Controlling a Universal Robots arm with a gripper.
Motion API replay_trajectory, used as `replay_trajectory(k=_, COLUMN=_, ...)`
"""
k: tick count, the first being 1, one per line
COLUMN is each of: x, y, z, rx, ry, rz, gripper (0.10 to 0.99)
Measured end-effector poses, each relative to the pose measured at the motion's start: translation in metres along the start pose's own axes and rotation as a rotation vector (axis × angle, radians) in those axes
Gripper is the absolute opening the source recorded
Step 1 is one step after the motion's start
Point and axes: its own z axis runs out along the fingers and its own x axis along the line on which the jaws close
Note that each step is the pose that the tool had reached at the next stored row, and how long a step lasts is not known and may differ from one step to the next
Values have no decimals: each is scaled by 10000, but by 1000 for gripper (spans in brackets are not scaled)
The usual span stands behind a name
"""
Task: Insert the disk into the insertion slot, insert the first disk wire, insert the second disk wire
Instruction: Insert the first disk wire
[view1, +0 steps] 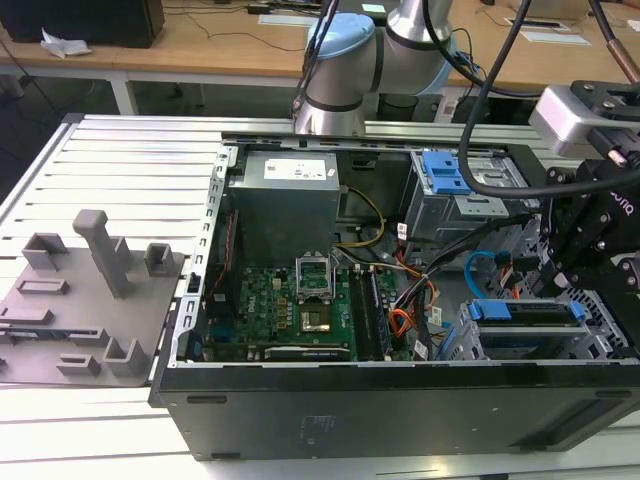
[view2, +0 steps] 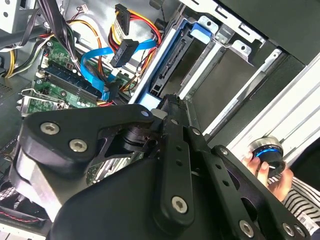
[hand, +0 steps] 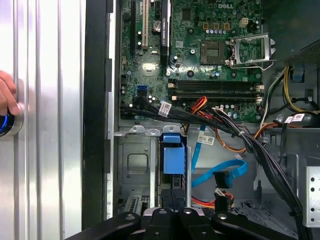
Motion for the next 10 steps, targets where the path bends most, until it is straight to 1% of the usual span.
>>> replay_trajectory(k=7, x=0, y=-1, z=3, rx=0, ry=-1, rz=0, gripper=114)
replay_trajectory(k=8, x=0, y=-1, z=3, rx=0, ry=0, rz=0, gripper=169)
replay_trajectory(k=9, x=0, y=-2, z=3, rx=0, ry=0, rz=0, gripper=169)
replay_trajectory(k=10, x=0, y=-2, z=3, rx=0, ry=0, rz=0, gripper=235)
